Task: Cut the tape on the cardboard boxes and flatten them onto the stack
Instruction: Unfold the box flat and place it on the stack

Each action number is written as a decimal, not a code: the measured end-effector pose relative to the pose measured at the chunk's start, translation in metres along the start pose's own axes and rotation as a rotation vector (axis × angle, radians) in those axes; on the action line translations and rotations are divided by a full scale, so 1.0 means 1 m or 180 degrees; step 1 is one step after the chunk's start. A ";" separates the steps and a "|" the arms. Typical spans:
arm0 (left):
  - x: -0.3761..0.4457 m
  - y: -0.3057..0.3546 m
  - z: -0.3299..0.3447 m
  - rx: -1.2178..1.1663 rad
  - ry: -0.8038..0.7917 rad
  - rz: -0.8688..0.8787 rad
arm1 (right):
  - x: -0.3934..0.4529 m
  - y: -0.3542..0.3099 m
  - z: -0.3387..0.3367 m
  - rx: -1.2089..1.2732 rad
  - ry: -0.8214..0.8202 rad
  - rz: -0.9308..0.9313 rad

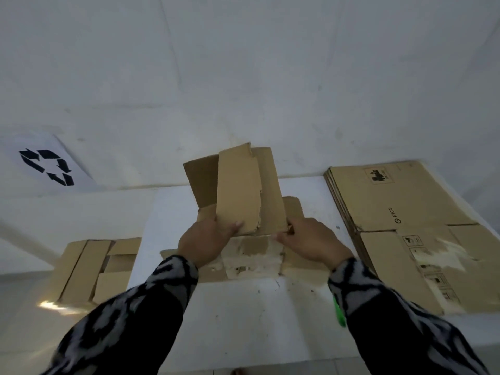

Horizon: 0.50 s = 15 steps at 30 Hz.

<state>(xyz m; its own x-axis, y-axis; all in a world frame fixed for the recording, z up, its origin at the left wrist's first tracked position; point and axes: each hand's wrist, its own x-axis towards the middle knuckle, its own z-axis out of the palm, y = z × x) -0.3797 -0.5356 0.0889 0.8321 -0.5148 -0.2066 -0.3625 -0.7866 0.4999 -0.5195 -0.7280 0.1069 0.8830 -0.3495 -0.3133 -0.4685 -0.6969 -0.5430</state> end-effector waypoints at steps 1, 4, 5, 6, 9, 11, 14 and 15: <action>-0.007 -0.004 -0.007 0.0106 0.0144 0.0028 | -0.006 -0.003 0.003 -0.0043 0.0108 -0.0016; -0.028 -0.022 -0.019 0.0352 0.0203 -0.0027 | -0.029 -0.009 0.022 -0.0026 0.0280 -0.0153; -0.036 -0.028 -0.018 0.0326 0.0107 -0.0069 | -0.036 -0.013 0.029 -0.0018 0.0303 -0.0196; -0.041 -0.033 -0.016 0.0257 0.0039 -0.0121 | -0.038 -0.015 0.037 -0.0042 0.0370 -0.0247; -0.049 -0.041 -0.009 0.0085 -0.0121 -0.0291 | -0.035 -0.017 0.052 -0.0001 0.0313 -0.0272; -0.049 -0.043 -0.004 0.0035 -0.0198 -0.0341 | -0.032 -0.016 0.059 0.0087 0.0157 -0.0245; -0.047 -0.042 -0.010 0.0045 -0.0165 -0.0390 | -0.027 -0.018 0.055 0.0216 -0.0095 -0.0275; -0.047 -0.044 -0.012 0.0035 -0.0189 -0.0389 | -0.030 -0.020 0.050 0.0513 -0.0364 -0.0170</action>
<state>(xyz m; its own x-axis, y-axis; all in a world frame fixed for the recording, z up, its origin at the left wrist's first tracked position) -0.3979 -0.4723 0.0870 0.8441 -0.4339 -0.3149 -0.2648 -0.8481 0.4589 -0.5379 -0.6728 0.0878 0.9021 -0.2348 -0.3621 -0.4276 -0.6001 -0.6761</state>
